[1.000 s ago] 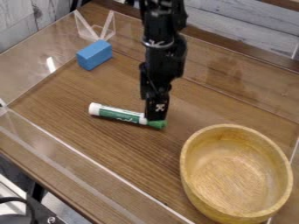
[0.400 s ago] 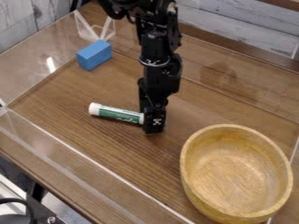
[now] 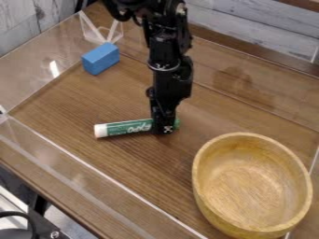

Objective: Put the green marker in the brown bowl

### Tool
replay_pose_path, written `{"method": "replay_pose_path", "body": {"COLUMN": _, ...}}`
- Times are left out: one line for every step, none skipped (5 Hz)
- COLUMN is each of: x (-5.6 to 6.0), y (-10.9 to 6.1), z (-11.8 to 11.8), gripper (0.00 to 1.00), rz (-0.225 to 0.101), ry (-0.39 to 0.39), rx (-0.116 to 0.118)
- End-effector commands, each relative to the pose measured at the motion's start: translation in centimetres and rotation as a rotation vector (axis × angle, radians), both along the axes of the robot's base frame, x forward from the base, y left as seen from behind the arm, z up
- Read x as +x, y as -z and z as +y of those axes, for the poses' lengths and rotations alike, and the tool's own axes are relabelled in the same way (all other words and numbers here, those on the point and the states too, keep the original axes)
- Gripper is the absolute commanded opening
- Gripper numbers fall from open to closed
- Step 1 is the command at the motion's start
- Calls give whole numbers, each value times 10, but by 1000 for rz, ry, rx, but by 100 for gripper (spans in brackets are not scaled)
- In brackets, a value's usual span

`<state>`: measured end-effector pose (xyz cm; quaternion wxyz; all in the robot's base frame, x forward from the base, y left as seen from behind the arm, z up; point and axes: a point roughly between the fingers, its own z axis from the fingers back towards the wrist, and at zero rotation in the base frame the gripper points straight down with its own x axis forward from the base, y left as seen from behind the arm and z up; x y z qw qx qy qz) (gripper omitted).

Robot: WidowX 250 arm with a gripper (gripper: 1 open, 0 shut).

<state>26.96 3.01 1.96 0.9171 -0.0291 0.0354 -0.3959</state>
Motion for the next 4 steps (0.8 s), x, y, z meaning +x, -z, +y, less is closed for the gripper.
{"method": "replay_pose_path", "body": {"x": 0, "y": -9, "z": 1, "gripper": 0, "rz": -23, "ry": -12, "rx": -8}}
{"method": "replay_pose_path", "body": {"x": -3, "y": -11, "z": 1, "gripper": 0, "rz": -21, "ry": -19, "rx": -17}}
{"method": "replay_pose_path", "body": {"x": -5, "y": -15, "z": 2, "gripper": 0, "rz": -19, "ry": -31, "rx": -23}}
{"method": "replay_pose_path", "body": {"x": -6, "y": -19, "z": 3, "gripper": 0, "rz": -20, "ry": -40, "rx": -28}}
